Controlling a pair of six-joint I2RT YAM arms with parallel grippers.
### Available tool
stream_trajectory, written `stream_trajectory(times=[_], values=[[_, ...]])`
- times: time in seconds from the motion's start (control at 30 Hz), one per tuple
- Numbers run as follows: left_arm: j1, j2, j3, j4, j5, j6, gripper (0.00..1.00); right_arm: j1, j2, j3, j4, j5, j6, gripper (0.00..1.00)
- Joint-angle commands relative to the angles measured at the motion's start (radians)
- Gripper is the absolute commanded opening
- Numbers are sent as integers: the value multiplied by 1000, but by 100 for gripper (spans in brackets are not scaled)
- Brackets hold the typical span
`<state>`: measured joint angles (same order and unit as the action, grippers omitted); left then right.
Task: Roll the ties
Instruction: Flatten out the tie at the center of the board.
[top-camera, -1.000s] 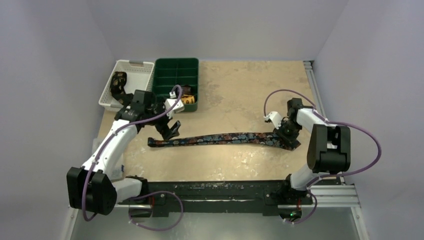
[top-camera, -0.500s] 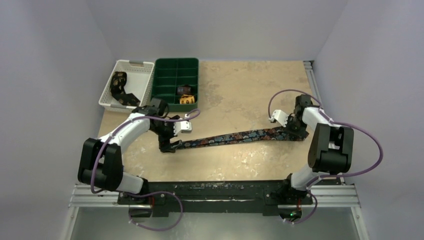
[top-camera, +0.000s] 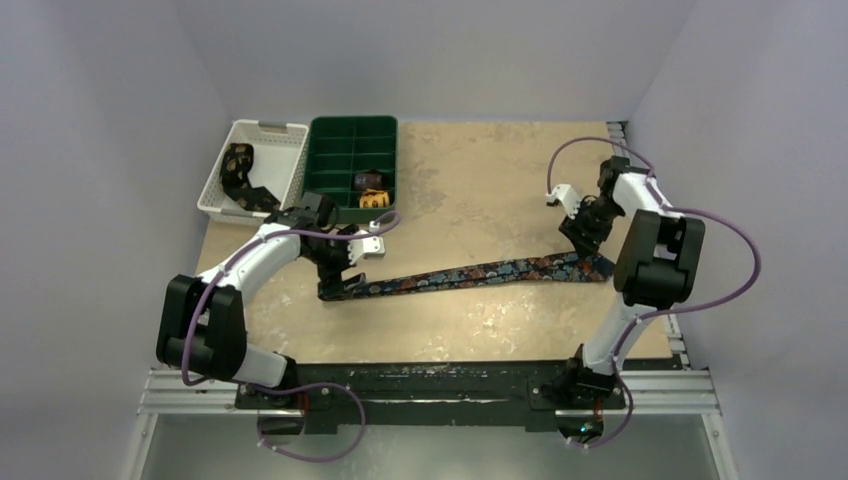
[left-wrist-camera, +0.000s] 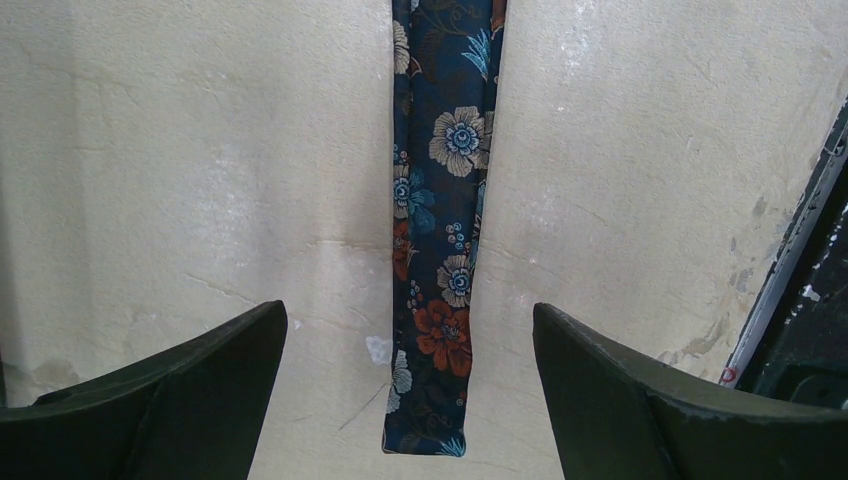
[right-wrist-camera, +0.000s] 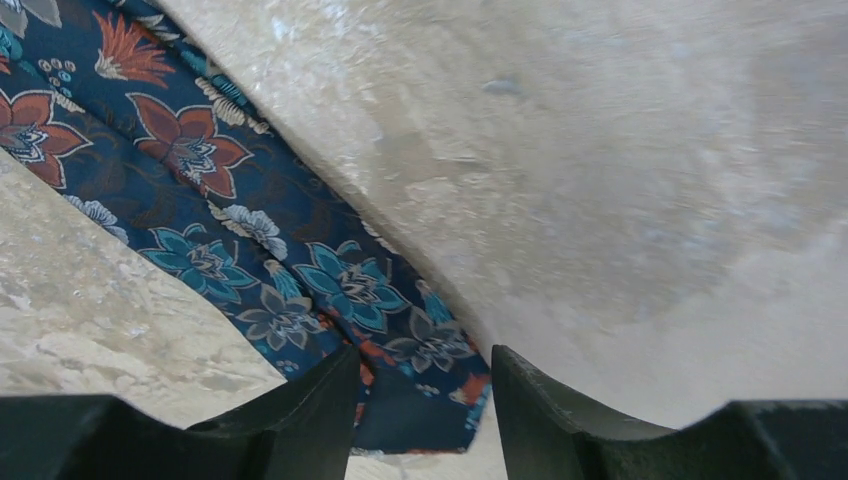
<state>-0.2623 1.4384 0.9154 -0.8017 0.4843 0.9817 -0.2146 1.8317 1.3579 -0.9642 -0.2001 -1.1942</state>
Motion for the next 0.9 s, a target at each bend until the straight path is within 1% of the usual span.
stream_trajectory(times=[0.0,0.2,0.27,0.33,0.43,0.5,0.63,0.7,0.87], values=[[-2,-20,37,2,2,-18,93,-1,25,20,-82,3,8,51],[-2,-17,37,11,-3,-45,93,0,72,-17,-34,35,5,42],[-3,-14,37,13,-10,-50,93,0,88,-26,-9,40,7,34],[-3,-13,37,12,-21,-51,93,0,95,-21,-5,41,8,28],[-2,-18,31,14,-37,-48,93,-1,81,-19,-3,38,-9,24],[-2,-19,25,20,-41,-45,93,-2,66,-33,-7,47,-25,20],[-2,-16,21,28,-45,-48,93,-1,37,-42,-29,45,-40,9],[-2,-16,18,33,-46,-48,93,-1,16,-37,-49,29,-43,0],[-2,-20,14,39,-50,-49,93,-1,-43,-27,-102,12,-43,0]])
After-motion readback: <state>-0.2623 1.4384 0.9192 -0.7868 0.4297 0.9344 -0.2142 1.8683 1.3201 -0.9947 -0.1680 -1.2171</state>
